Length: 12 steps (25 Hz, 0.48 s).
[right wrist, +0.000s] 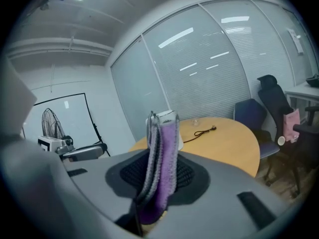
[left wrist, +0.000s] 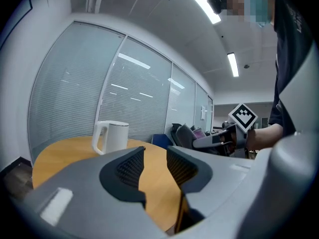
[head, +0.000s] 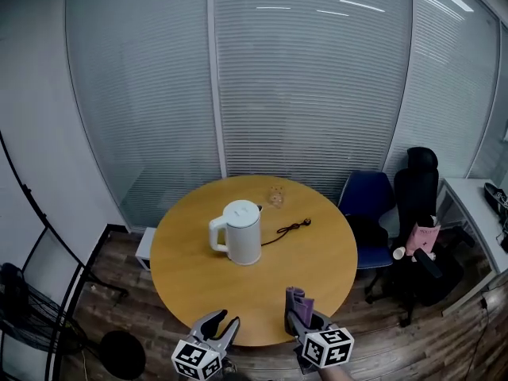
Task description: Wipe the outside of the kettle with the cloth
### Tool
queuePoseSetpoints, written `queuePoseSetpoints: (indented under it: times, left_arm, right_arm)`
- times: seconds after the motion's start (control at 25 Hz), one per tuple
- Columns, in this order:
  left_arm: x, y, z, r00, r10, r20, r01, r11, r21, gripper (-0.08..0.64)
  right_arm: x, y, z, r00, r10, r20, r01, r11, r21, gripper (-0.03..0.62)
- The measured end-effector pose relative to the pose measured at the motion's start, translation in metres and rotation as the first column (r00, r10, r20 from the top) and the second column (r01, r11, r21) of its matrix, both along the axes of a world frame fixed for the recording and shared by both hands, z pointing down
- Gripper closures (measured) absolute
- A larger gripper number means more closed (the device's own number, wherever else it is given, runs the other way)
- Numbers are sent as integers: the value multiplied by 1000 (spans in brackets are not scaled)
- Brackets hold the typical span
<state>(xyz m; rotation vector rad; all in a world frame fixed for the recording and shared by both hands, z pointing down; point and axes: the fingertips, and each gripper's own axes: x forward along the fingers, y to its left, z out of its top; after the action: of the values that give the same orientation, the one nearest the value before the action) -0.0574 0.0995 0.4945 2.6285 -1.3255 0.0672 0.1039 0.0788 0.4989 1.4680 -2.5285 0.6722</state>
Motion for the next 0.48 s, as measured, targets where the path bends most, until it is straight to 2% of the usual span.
queuePoseSetpoints:
  times: [0.48]
  left_arm:
    - [-14, -82, -3, 999, 52, 6, -52, 999, 16, 423]
  right_arm:
    - [-7, -55, 1, 998, 69, -10, -69, 998, -11, 492]
